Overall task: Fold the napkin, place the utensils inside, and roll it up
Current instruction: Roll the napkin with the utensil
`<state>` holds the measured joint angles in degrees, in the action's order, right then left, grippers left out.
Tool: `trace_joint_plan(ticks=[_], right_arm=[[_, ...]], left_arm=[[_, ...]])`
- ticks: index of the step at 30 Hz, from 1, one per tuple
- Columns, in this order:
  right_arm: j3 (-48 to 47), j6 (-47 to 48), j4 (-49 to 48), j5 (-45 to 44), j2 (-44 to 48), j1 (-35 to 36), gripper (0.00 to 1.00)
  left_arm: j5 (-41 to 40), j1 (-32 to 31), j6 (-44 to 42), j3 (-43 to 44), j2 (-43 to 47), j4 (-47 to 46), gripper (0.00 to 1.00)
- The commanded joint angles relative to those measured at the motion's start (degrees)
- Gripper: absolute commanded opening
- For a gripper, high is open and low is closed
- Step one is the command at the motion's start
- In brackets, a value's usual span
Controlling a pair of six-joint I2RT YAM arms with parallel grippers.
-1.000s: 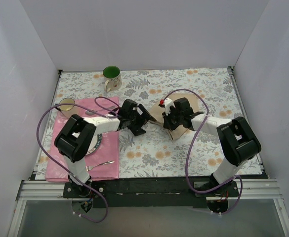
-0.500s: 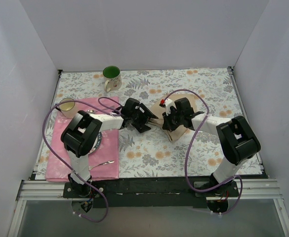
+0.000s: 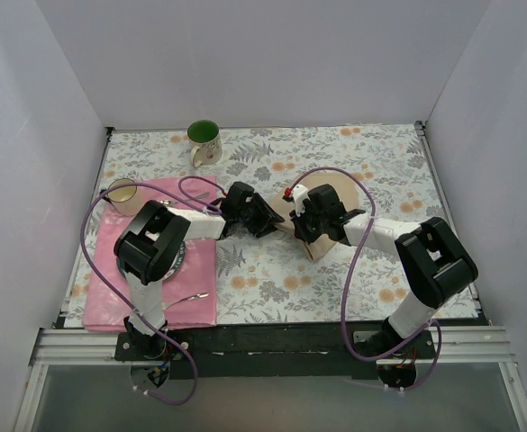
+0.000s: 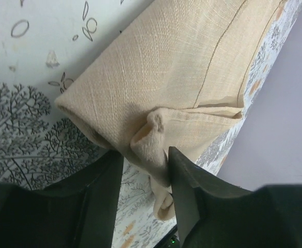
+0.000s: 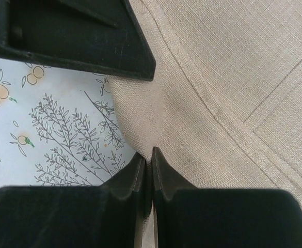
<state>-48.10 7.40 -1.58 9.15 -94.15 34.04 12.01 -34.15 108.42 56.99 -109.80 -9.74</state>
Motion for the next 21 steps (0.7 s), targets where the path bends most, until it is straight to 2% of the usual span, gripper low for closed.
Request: trace_joint_plan(ticks=[1,2,5,7,8,11,14,21], right_arm=[[2.92,0.51,5.72,-0.44,0.01,0.59,0.12],[3.7,0.86,5.72,-0.79,0.97,0.85,0.16],[4.59,2.0,6.41,-3.24,3.17,2.07,0.29],[4.59,2.01,6.77,-4.57,4.06,3.04,0.33],[4.76,1.22,6.51,-6.06,4.76,4.18,0.39],[5.03,-0.97,6.07,-11.84,5.73,6.99,0.48],[4.59,-2.91,6.85,-19.57,6.26,10.41,0.52],[2.57,-5.03,13.97,-32.6,3.71,16.93,0.56]], left_arm=[[-3.75,1.45,-6.46,-0.04,-2.44,1.82,0.35],[-3.84,1.46,-7.25,-0.21,-2.35,1.57,0.31],[-3.66,1.63,-9.8,-0.65,-1.3,1.04,0.29],[-1.57,1.54,-9.55,-0.74,-1.21,0.86,0.27],[-0.68,1.63,-9.37,-0.74,-1.29,0.6,0.27],[1.43,1.63,-8.32,-1.18,-1.47,-0.19,0.24],[2.05,1.63,-7.88,-1.71,-1.12,-0.63,0.23],[2.75,1.54,-6.82,-2.76,-0.68,-1.77,0.24]])
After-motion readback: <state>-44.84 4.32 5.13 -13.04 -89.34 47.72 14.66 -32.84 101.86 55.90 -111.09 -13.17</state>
